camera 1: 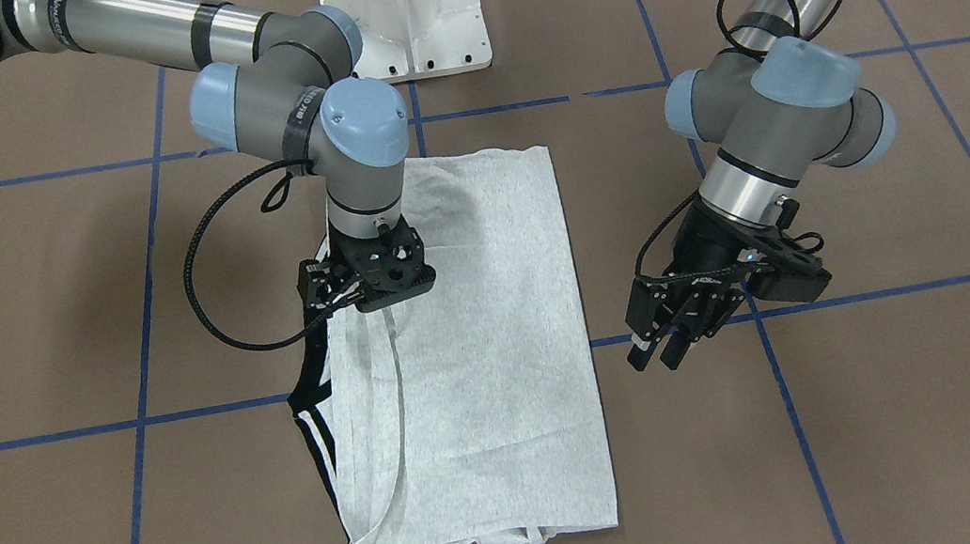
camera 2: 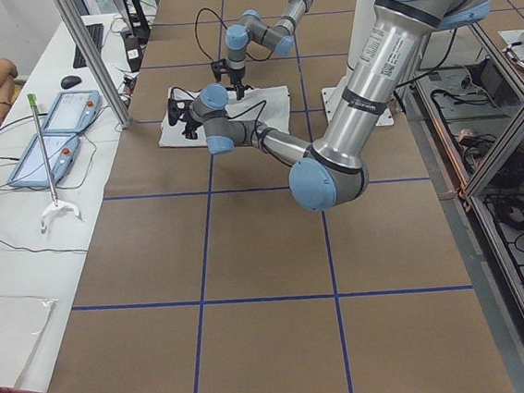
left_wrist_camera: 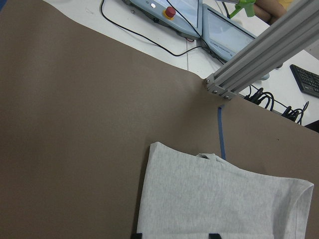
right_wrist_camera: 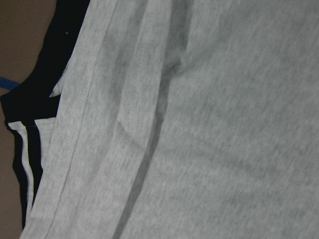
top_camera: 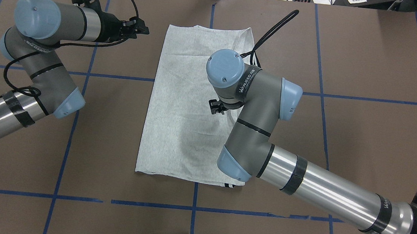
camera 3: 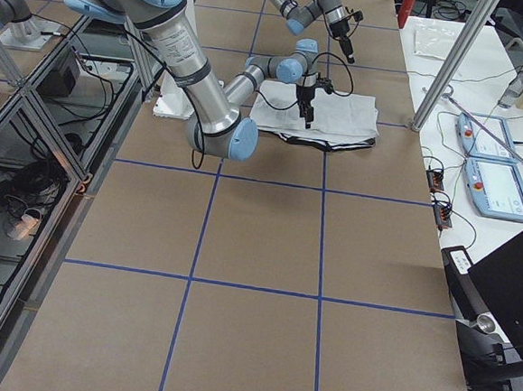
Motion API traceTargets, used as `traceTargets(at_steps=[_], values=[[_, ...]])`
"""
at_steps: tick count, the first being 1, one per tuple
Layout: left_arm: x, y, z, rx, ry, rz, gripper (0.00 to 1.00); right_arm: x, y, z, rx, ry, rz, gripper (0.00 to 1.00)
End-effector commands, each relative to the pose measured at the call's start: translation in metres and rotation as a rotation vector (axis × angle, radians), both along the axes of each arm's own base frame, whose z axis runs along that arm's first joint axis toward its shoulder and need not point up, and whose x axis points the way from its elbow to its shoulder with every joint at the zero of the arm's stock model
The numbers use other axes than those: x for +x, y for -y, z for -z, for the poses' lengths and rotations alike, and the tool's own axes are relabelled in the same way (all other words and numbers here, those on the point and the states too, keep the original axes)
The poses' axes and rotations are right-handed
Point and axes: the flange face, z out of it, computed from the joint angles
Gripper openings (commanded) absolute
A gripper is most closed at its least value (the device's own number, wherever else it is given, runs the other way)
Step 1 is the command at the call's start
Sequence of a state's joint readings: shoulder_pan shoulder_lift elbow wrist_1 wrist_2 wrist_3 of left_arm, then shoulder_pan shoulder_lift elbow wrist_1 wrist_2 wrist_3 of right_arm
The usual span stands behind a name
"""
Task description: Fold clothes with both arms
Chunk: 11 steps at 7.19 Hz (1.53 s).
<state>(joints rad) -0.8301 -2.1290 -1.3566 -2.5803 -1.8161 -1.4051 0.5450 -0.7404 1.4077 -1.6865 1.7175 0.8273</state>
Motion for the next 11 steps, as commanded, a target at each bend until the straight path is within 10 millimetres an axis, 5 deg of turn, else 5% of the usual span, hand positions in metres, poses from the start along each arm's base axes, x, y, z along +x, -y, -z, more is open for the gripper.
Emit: traceTargets(at_steps=[1,4,7,8,11], values=[[0.0,0.0,-0.001,0.0,0.0,0.0,0.54,-0.002,0.014,-0.01,0.005,-0.02,-0.009,1.0],[0.0,-0.001,0.001,-0.001,-0.002,0.0,0.54,0.012,0.04,-0.038,-0.011,-0.068,-0.025,1.0],[-0.001,-0.003,0.004,0.001,-0.007,-0.014,0.54,0.086,0.094,-0.095,0.022,-0.13,0.038,1.0],[0.0,-0.003,0.003,0.0,-0.006,-0.014,0.54,0.096,0.098,-0.108,0.016,-0.142,0.043,1.0],[-0.005,-0.008,0.015,0.015,-0.024,-0.022,0.54,0.105,0.09,-0.076,-0.021,-0.058,-0.062,1.0]])
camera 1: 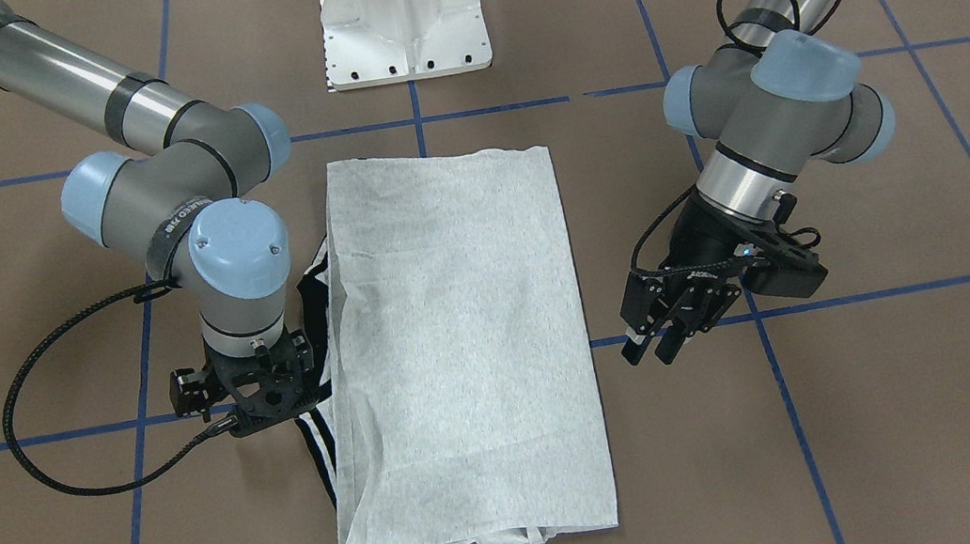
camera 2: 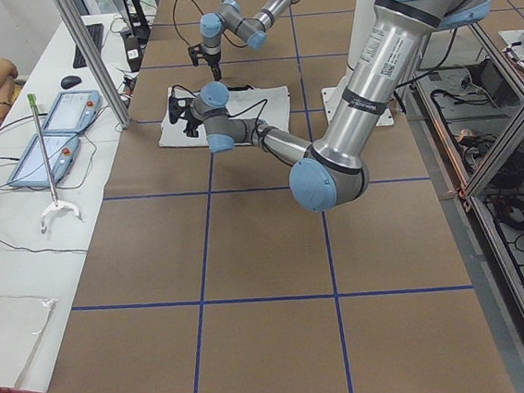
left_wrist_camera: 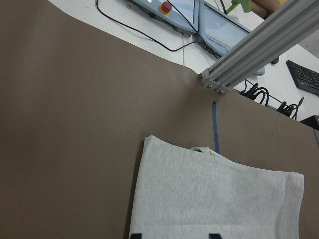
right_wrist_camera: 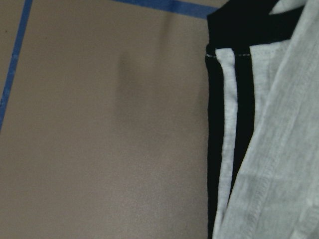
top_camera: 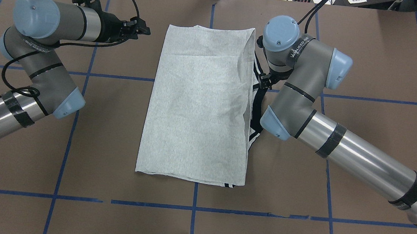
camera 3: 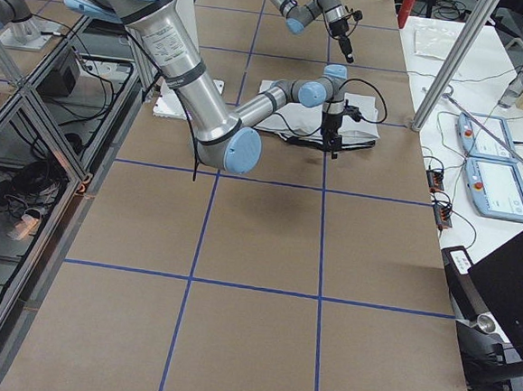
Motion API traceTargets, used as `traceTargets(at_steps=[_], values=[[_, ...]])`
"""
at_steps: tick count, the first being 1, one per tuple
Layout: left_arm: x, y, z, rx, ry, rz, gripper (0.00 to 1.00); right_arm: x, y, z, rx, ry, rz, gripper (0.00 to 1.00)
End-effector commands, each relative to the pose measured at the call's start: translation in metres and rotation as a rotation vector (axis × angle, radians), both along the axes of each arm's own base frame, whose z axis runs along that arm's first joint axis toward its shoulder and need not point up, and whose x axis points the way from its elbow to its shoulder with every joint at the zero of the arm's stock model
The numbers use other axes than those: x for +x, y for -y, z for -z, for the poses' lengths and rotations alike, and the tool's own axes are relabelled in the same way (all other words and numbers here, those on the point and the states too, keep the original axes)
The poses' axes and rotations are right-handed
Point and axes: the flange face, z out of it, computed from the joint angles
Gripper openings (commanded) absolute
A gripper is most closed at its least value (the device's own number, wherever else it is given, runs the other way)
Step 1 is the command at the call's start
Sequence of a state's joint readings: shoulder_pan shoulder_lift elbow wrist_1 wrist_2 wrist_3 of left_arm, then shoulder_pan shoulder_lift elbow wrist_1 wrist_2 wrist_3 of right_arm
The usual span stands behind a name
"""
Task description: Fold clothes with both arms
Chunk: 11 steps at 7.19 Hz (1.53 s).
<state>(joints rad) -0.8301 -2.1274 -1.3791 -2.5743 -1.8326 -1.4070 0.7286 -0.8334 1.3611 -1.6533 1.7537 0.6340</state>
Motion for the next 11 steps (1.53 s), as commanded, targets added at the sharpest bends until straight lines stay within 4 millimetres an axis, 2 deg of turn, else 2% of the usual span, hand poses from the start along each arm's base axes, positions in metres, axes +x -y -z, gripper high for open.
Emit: traceTargets(at_steps=[1,3,4,5,6,7,8,9,11], values=[[-0.003,-0.003,0.008,0.009,-0.012,-0.008,0.54,-0.001,-0.02,0.023,-0.061,0.083,-0.135,1.0],[-0.003,-0.004,0.008,0.01,-0.013,-0.008,0.54,-0.023,-0.089,0.042,-0.19,0.197,-0.342,1.0],[-0.004,-0.004,0.009,0.012,-0.015,-0.008,0.54,-0.033,-0.136,0.054,-0.239,0.253,-0.422,1.0],[-0.004,-0.003,0.009,0.011,-0.014,-0.006,0.54,-0.035,-0.169,0.066,-0.303,0.306,-0.49,0.99],[-0.005,-0.003,0.009,0.012,-0.015,-0.006,0.54,-0.058,-0.206,0.069,-0.417,0.329,-0.612,0.99],[-0.005,-0.007,-0.001,0.002,-0.006,-0.009,0.54,-0.068,-0.22,0.073,-0.482,0.353,-0.755,0.99],[-0.006,-0.008,-0.001,0.004,-0.007,-0.008,0.54,-0.078,-0.238,0.073,-0.563,0.368,-0.876,0.99],[-0.007,-0.009,0.001,0.007,-0.01,-0.008,0.54,-0.084,-0.249,0.071,-0.592,0.376,-0.943,0.99],[-0.007,-0.009,0.002,0.009,-0.012,-0.006,0.55,-0.095,-0.286,0.071,-0.636,0.391,-0.992,0.99]])
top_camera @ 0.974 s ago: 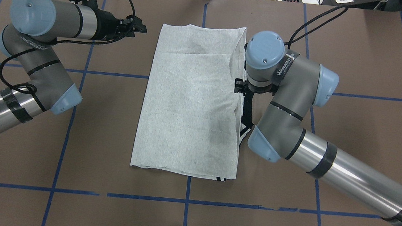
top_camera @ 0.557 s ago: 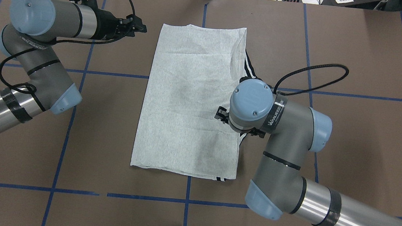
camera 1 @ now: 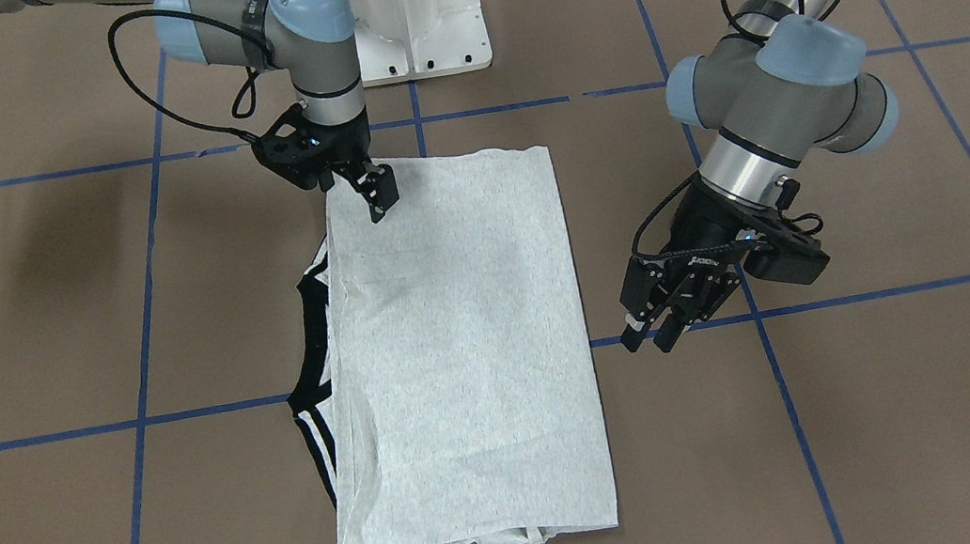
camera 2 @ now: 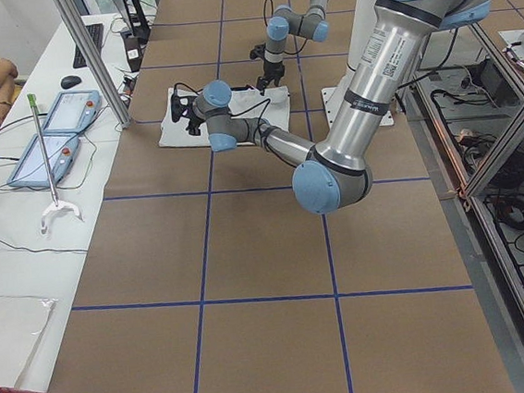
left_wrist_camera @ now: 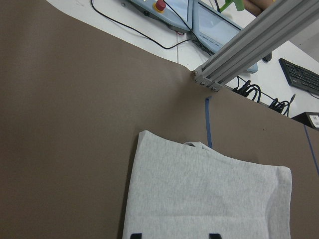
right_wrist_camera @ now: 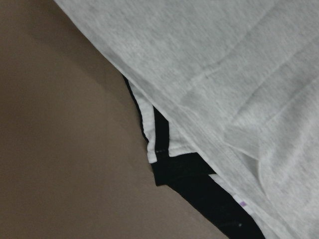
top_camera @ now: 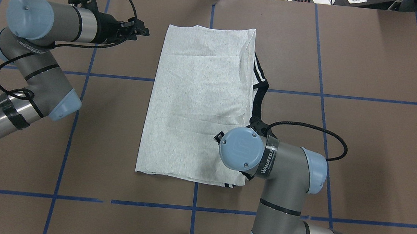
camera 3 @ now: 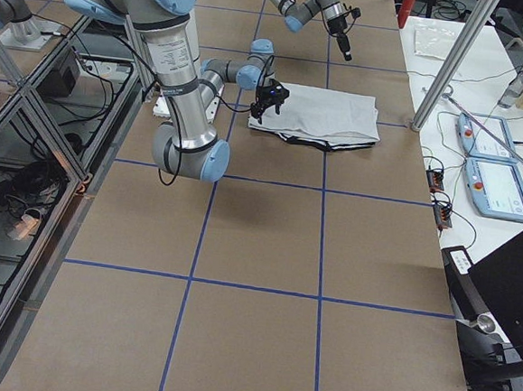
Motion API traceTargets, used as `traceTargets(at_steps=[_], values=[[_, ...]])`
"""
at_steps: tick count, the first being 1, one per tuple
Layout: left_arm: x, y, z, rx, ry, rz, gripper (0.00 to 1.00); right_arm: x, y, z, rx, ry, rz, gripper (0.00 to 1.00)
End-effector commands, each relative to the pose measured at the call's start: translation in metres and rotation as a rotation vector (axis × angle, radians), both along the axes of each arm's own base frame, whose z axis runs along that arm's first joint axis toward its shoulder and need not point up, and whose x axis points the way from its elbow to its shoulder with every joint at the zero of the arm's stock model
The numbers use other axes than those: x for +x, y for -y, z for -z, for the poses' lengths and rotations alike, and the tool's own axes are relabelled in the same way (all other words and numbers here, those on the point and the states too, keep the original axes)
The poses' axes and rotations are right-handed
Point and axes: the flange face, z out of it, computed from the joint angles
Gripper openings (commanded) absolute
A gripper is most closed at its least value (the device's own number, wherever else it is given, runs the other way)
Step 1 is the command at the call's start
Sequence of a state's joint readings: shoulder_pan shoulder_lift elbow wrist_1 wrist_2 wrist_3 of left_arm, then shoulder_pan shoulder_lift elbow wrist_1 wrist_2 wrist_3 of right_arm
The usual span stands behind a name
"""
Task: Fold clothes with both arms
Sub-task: 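Move the right gripper down to the near corner of the folded shirt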
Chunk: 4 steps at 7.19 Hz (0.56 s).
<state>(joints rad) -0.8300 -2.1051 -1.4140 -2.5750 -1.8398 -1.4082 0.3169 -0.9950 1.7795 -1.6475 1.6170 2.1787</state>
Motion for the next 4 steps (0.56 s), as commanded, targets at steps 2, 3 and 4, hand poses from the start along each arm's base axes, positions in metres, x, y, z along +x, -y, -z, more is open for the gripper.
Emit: traceTargets(at_steps=[2,3,4], values=[[-0.001,0.0,0.001,0.003,-0.002,0.003,0.55,-0.013,-0.038,-0.008,-0.048,0.004,-0.052,0.99],[-0.002,-0.001,0.003,0.007,-0.005,0.005,0.55,-0.015,-0.038,-0.008,-0.043,0.026,-0.051,0.99],[-0.004,-0.002,0.007,0.012,-0.01,0.006,0.55,-0.011,-0.038,-0.022,-0.039,0.058,-0.056,0.99]])
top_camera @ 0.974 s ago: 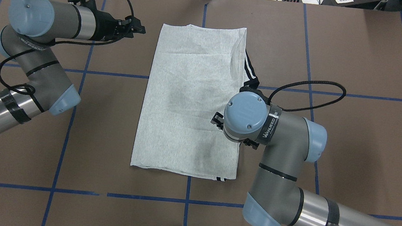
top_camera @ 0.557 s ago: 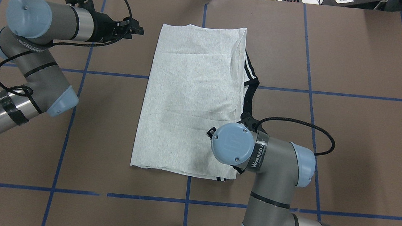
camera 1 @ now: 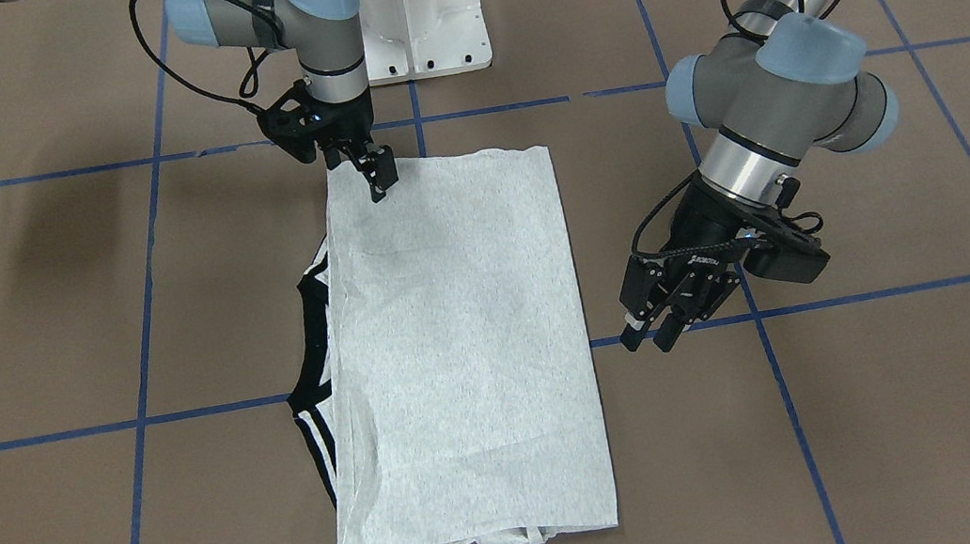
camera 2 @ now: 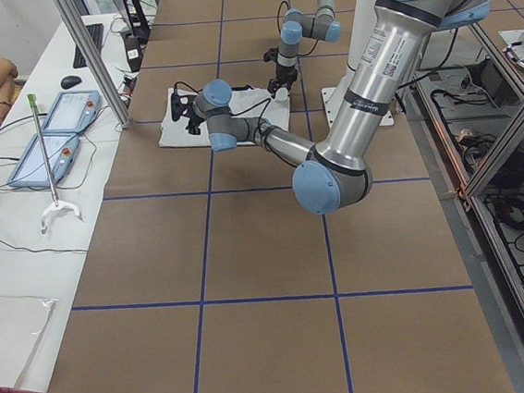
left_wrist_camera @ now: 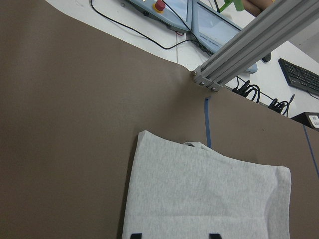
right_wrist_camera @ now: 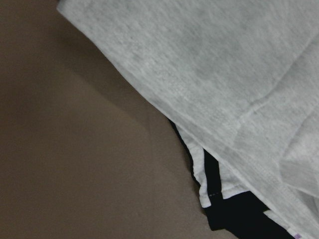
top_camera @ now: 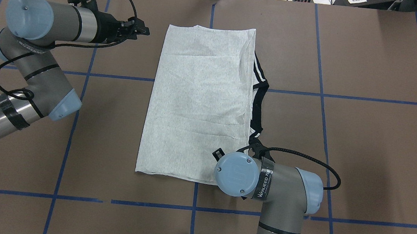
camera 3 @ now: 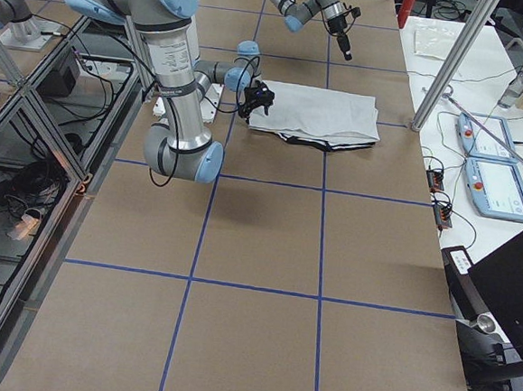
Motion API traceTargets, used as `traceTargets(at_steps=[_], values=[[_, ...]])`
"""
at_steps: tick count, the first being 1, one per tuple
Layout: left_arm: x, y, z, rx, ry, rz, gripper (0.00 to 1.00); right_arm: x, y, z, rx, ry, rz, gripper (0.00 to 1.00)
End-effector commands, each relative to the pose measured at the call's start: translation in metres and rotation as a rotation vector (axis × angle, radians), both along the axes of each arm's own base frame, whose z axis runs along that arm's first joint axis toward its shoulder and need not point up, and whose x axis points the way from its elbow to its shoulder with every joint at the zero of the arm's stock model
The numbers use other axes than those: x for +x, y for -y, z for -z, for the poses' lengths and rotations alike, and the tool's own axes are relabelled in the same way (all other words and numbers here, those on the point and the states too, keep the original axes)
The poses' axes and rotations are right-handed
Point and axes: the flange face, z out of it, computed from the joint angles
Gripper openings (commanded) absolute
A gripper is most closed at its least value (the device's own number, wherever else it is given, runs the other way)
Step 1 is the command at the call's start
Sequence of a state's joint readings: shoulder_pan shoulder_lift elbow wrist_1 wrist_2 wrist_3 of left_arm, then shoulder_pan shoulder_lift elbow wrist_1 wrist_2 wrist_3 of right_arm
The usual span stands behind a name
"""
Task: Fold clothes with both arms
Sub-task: 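Move the right gripper down to the near corner of the folded shirt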
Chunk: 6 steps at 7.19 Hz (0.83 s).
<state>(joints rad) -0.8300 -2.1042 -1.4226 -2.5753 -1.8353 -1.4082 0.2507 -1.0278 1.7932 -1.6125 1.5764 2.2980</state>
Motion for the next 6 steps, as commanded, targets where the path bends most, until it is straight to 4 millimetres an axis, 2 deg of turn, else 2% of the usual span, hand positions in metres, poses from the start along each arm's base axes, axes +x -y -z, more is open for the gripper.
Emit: traceTargets(at_steps=[1,2,3,5,6], values=[[-0.0027,-0.0014,0.0046,0.007,-0.006,0.002,0.55,0.0017,-0.0018,-0.0104,0.008,0.052,-0.005,0.99],[-0.0027,-0.0014,0.0046,0.007,-0.006,0.002,0.55,0.0016,-0.0019,-0.0104,0.007,0.052,-0.004,0.95],[-0.0027,-0.0014,0.0046,0.008,-0.005,0.002,0.55,0.0029,-0.0002,-0.0071,0.007,0.059,-0.008,0.74],[-0.0045,-0.0019,0.0075,0.013,-0.009,0.003,0.55,0.0027,-0.0003,-0.0092,0.004,0.053,-0.008,0.13],[-0.0047,-0.002,0.0065,0.012,-0.008,0.003,0.55,0.0038,-0.0001,-0.0081,0.002,0.055,-0.006,0.0]])
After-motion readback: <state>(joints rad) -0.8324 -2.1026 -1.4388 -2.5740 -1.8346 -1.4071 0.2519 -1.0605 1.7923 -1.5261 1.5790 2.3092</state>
